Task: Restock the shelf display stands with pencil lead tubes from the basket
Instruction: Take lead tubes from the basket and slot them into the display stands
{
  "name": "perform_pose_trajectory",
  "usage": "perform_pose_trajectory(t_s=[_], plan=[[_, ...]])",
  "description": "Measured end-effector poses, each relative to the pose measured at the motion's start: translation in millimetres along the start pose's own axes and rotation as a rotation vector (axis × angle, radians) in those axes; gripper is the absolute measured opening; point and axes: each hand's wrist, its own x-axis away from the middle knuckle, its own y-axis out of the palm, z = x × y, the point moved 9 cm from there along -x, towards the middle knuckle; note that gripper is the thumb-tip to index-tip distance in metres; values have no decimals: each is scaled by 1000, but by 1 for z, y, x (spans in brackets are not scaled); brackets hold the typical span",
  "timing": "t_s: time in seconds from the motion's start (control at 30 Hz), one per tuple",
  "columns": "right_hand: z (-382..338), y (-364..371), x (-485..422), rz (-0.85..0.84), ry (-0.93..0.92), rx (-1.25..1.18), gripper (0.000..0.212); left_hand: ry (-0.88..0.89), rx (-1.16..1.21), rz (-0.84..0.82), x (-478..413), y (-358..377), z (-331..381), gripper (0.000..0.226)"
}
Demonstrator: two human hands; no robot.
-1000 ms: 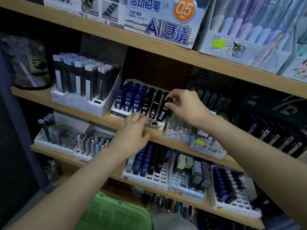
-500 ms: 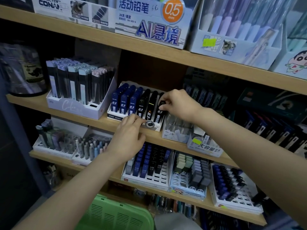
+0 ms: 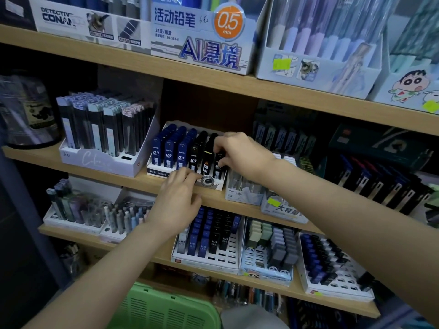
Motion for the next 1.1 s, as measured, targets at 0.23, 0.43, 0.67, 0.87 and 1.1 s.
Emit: perform_pose_trajectory(t_s=[0.23, 0.43, 0.67, 0.87, 1.1], plan=[[3, -13, 4, 89, 32, -17, 19, 10, -6, -13, 0, -1, 1, 46], [10, -9, 6, 150, 101, -90, 29, 14, -10, -24, 0, -1, 1, 46], [31, -33, 51, 435, 189, -355, 26, 17, -63, -31, 1, -3, 4, 47], [58, -32, 119, 384, 312, -177, 54, 184, 34, 144, -1, -29, 48, 52], [79, 10, 143, 39, 264, 86, 91, 342, -125, -43, -21, 4, 90, 77]])
